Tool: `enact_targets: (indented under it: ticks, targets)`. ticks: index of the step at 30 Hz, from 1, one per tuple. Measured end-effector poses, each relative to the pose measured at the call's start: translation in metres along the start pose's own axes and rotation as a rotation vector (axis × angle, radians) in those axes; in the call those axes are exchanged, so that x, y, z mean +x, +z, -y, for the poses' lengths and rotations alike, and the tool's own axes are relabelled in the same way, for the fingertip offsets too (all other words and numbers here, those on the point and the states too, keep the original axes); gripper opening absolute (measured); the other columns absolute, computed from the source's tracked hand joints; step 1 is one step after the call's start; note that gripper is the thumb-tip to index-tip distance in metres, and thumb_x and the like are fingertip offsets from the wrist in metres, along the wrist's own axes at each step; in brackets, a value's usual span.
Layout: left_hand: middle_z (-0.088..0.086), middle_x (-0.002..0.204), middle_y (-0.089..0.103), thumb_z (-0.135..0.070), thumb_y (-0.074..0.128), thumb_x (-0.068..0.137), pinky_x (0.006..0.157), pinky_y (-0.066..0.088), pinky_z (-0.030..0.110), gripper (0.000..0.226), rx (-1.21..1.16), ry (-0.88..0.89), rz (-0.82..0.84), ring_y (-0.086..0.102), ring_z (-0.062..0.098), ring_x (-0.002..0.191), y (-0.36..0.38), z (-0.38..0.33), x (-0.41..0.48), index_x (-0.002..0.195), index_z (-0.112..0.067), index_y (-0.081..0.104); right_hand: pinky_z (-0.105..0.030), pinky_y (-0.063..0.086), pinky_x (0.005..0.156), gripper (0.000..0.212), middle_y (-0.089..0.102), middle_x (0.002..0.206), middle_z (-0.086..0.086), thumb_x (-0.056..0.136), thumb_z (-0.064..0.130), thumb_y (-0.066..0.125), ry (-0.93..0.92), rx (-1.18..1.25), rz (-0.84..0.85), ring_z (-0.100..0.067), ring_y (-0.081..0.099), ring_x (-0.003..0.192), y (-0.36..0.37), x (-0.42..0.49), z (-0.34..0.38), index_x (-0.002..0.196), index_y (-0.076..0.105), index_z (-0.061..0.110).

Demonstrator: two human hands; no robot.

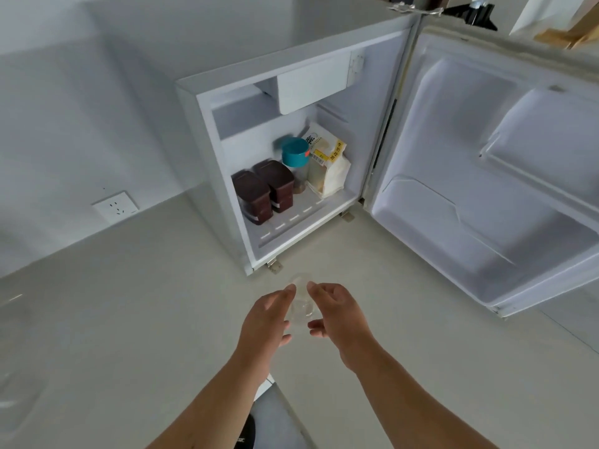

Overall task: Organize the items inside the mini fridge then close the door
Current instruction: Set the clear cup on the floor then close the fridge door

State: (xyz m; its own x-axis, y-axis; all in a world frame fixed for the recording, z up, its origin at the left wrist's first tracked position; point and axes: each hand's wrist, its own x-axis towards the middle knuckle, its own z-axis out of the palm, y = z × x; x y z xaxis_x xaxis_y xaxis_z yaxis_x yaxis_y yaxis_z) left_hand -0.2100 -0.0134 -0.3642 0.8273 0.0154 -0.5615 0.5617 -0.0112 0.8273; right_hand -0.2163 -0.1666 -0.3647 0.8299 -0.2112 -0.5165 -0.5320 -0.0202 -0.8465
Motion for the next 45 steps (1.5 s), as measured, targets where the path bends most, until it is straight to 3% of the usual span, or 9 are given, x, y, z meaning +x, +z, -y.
enact_targets:
  ticks: [8,15,18,22,25,28,35,41,45]
  targets:
    - [-0.017,0.119,0.067,-0.078,0.065,0.068,0.080,0.061,0.036,0.056,0.006,-0.024,-0.042,0.069,0.016,0.106,-0.085,-0.003,0.036,0.112,-0.044,0.066,-0.038,0.066,0.076,0.070,0.065,0.130,0.007,0.068,0.078,0.067,0.029,0.038,0.042,-0.020,0.079,0.073,0.094,0.019,-0.001,0.120,0.063,0.032]
    - [-0.013,0.120,0.066,-0.073,0.063,0.071,0.088,0.059,0.040,0.047,0.013,-0.069,-0.062,0.067,0.018,0.109,-0.140,-0.012,0.073,0.109,-0.045,0.064,-0.031,0.064,0.073,0.068,0.063,0.131,0.008,0.071,0.075,0.066,0.051,0.054,0.053,-0.023,0.079,0.077,0.160,0.043,0.007,0.123,0.062,0.032]
    - [-0.013,0.119,0.066,-0.072,0.062,0.072,0.088,0.057,0.038,0.047,0.023,-0.068,-0.061,0.066,0.015,0.109,-0.155,-0.020,0.093,0.109,-0.043,0.063,-0.033,0.065,0.076,0.058,0.063,0.130,0.008,0.080,0.069,0.068,0.065,0.077,0.049,-0.023,0.079,0.080,0.181,0.056,0.010,0.125,0.060,0.033]
    - [-0.015,0.118,0.067,-0.074,0.061,0.067,0.088,0.056,0.036,0.065,0.042,-0.073,-0.062,0.066,0.012,0.108,-0.169,-0.026,0.115,0.121,-0.039,0.063,-0.044,0.065,0.086,0.047,0.062,0.131,0.006,0.090,0.058,0.071,0.110,0.134,0.033,-0.024,0.079,0.084,0.204,0.070,0.009,0.127,0.059,0.032]
    - [-0.017,0.117,0.067,-0.075,0.061,0.063,0.088,0.055,0.035,0.060,0.055,-0.087,-0.047,0.066,0.010,0.108,-0.176,-0.028,0.128,0.113,-0.042,0.064,-0.035,0.065,0.083,0.037,0.061,0.129,0.012,0.093,0.053,0.071,0.114,0.167,0.011,-0.021,0.079,0.085,0.215,0.076,0.010,0.122,0.058,0.036]
    - [-0.019,0.119,0.068,-0.074,0.061,0.064,0.102,0.054,0.043,0.056,0.080,-0.094,-0.038,0.066,0.011,0.111,-0.178,-0.030,0.140,0.111,-0.044,0.064,-0.026,0.063,0.077,0.028,0.060,0.122,0.020,0.093,0.052,0.072,0.105,0.201,-0.026,-0.018,0.079,0.085,0.223,0.081,0.010,0.115,0.057,0.043]
    - [-0.008,0.121,0.070,-0.069,0.064,0.065,0.105,0.052,0.046,0.064,0.109,-0.103,-0.055,0.066,0.015,0.113,-0.176,-0.033,0.153,0.119,-0.035,0.065,-0.036,0.063,0.089,0.033,0.060,0.117,0.024,0.090,0.054,0.074,0.114,0.246,-0.091,-0.015,0.079,0.085,0.235,0.086,0.000,0.116,0.057,0.045]
    - [-0.006,0.127,0.068,-0.068,0.064,0.071,0.110,0.049,0.048,0.067,0.157,-0.112,-0.041,0.063,0.018,0.120,-0.179,-0.036,0.158,0.127,-0.030,0.064,-0.035,0.063,0.086,0.066,0.064,0.117,0.018,0.069,0.072,0.072,0.154,0.271,-0.122,-0.017,0.080,0.085,0.240,0.092,-0.002,0.125,0.059,0.038]
    - [-0.002,0.130,0.070,-0.070,0.064,0.074,0.109,0.049,0.048,0.073,0.235,-0.121,-0.004,0.065,0.020,0.121,-0.180,-0.034,0.164,0.131,-0.025,0.064,-0.035,0.064,0.086,0.054,0.067,0.123,0.009,0.087,0.060,0.073,0.225,0.259,-0.123,-0.017,0.079,0.087,0.241,0.097,-0.005,0.131,0.061,0.032]
